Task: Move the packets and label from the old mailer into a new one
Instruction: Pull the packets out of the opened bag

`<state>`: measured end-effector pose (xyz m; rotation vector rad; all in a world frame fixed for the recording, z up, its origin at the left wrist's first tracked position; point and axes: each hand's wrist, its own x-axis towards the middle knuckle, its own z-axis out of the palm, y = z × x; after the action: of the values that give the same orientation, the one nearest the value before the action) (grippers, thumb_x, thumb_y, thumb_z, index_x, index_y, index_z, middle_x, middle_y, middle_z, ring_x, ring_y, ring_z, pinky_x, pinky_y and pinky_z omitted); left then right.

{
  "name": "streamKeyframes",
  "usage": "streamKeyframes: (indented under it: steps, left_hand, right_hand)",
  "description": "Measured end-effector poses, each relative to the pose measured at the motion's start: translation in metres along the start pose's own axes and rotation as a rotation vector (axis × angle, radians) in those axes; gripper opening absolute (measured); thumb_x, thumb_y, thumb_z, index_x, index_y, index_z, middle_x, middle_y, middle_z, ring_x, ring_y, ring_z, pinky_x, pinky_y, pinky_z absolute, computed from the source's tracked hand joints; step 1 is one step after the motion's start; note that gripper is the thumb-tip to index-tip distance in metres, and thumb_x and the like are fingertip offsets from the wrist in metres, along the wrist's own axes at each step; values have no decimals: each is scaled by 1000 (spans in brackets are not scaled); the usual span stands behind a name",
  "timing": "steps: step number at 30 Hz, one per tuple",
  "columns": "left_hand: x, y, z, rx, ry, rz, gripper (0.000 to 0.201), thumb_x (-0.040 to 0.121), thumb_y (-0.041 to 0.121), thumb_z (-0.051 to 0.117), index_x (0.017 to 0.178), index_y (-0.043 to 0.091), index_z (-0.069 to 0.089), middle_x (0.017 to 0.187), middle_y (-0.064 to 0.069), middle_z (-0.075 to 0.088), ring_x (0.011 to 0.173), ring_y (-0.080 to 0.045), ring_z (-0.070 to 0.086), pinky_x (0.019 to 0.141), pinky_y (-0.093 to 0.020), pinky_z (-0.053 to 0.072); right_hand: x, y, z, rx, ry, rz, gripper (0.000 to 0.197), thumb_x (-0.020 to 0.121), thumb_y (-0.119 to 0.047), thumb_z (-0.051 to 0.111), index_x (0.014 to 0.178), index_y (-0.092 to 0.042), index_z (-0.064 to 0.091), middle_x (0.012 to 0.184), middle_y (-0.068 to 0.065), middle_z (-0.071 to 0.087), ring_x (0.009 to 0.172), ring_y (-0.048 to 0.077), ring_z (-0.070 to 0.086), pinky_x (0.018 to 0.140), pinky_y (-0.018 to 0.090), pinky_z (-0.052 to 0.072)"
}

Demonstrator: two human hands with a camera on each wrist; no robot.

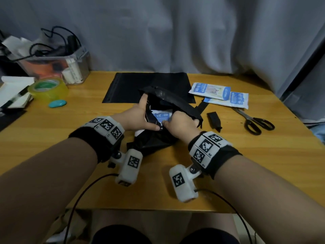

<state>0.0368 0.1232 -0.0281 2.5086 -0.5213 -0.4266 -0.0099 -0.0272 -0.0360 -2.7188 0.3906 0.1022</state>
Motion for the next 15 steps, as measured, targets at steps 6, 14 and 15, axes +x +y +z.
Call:
streamKeyframes:
  steps: [6, 14, 15]
  left_hand:
    - [-7, 20, -18, -2, 277, 3, 79, 86, 61, 45, 150, 31, 10, 153, -12, 5, 137, -30, 30, 109, -31, 26]
    - [2, 23, -63, -364, 450, 73, 60, 91, 58, 40, 138, 22, 35, 136, -3, 48, 124, -18, 47, 105, -33, 36]
    - [2, 20, -64, -430, 465, 58, 65, 90, 61, 39, 141, 22, 29, 139, -2, 46, 126, -18, 45, 108, -34, 35]
  right_hand:
    - [-19, -3, -16, 28, 261, -389, 15, 90, -18, 52, 103, -8, 53, 97, 13, 66, 89, 34, 63, 72, 39, 48]
    - [-28, -2, -49, 271, 511, -650, 6, 91, -8, 49, 96, -5, 49, 85, 15, 65, 75, 38, 62, 63, 45, 49]
    - [-26, 0, -53, 316, 546, -643, 6, 91, -8, 50, 96, -3, 49, 84, 16, 65, 75, 39, 61, 63, 45, 49]
